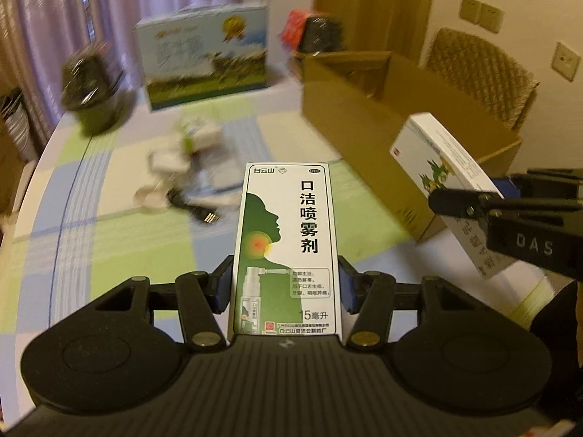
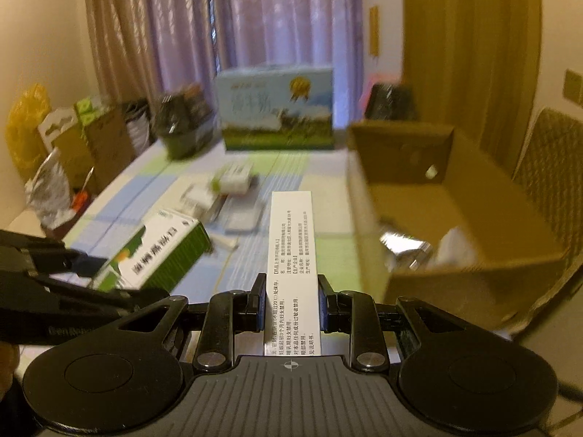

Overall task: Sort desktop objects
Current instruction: 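Lift the green spray box and long white box with both tools, then carry the green spray box and long white box over the cardboard box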

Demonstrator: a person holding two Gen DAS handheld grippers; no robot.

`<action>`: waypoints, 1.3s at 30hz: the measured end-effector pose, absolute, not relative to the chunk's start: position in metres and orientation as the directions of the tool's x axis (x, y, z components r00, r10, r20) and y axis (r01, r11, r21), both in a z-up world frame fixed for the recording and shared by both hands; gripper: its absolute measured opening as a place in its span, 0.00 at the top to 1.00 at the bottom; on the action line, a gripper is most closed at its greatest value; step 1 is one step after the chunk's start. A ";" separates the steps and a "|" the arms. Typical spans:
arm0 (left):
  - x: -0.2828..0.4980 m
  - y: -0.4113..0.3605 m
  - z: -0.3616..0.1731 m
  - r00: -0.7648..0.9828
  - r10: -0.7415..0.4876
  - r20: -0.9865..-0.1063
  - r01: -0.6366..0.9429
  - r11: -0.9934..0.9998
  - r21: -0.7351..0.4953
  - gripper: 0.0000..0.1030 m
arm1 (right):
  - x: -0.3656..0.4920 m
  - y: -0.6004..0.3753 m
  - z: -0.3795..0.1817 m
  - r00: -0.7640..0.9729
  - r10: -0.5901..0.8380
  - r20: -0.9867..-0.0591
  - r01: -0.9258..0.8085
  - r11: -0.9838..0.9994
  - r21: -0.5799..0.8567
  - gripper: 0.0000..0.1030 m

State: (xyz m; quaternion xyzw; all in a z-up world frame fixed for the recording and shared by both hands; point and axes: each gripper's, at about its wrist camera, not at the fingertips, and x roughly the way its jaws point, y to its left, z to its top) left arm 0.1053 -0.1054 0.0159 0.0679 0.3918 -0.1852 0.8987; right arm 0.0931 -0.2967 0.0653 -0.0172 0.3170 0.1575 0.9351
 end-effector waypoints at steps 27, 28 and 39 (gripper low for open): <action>0.196 -0.285 0.045 0.574 -0.441 -0.690 0.521 0.847 -0.107 0.51 | 0.198 -0.449 0.083 0.812 0.146 -0.565 -0.119 0.989 0.085 0.78; 0.198 -0.287 0.043 0.573 -0.440 -0.691 0.521 0.847 -0.107 0.51 | 0.199 -0.451 0.082 0.811 0.147 -0.566 -0.118 0.989 0.088 0.78; 0.207 -0.296 0.034 0.587 -0.433 -0.684 0.508 0.855 -0.105 0.50 | 0.209 -0.457 0.072 0.803 0.145 -0.578 -0.104 0.989 0.104 0.78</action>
